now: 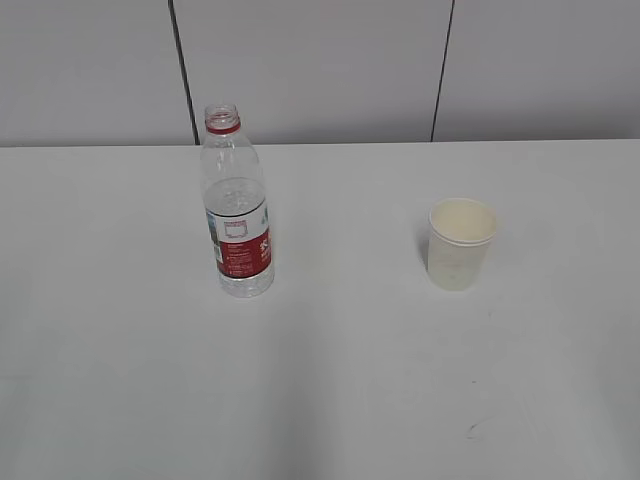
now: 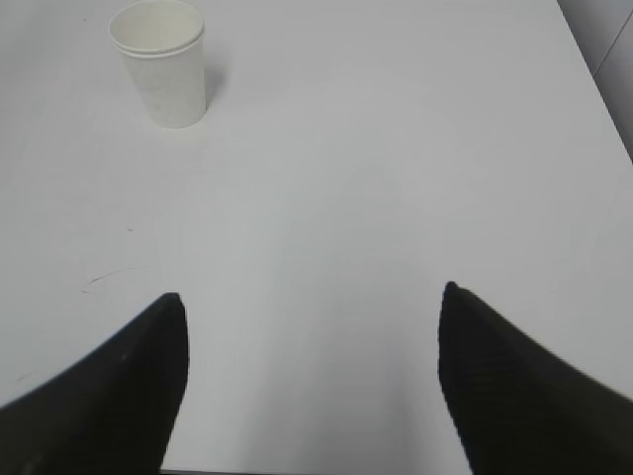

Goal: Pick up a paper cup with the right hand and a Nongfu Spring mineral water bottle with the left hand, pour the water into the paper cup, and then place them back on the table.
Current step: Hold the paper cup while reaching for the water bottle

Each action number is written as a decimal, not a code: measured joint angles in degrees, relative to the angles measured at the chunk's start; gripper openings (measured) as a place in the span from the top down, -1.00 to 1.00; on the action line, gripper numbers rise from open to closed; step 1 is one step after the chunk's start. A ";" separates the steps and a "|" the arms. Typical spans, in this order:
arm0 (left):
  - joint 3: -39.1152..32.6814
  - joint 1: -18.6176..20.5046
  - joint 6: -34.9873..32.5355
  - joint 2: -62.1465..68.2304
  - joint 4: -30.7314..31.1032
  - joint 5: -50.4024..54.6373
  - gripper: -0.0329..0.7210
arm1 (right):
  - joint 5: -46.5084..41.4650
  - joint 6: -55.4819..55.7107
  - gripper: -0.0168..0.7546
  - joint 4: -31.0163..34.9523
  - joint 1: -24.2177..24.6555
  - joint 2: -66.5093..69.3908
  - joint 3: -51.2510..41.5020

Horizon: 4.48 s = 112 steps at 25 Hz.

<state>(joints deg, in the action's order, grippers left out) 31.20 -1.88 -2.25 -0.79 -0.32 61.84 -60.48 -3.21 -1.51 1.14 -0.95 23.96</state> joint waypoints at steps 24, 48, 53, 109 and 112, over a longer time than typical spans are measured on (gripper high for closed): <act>0.00 0.00 0.00 0.00 0.00 0.00 -0.64 | 37.50 0.00 -0.55 0.00 0.00 18.29 2.91; 1.68 0.00 -24.88 27.39 -23.20 -40.18 -0.64 | 102.37 8.69 -0.55 -10.46 0.00 73.08 -3.09; 1.68 0.00 -30.84 36.64 -27.15 -45.80 -0.64 | 109.69 10.80 -0.55 -16.93 0.00 80.87 -5.69; -9.71 -30.40 -11.54 75.10 -10.05 -104.81 -0.51 | 126.26 14.38 -0.70 -24.40 0.00 118.69 4.73; -9.71 -30.40 -11.42 75.10 -10.05 -104.94 -0.50 | 126.26 15.30 -0.71 -26.29 0.00 118.78 7.31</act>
<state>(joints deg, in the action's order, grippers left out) 21.49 -32.28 -13.67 74.30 -10.37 -43.10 65.78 12.09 -27.80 1.14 117.83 31.27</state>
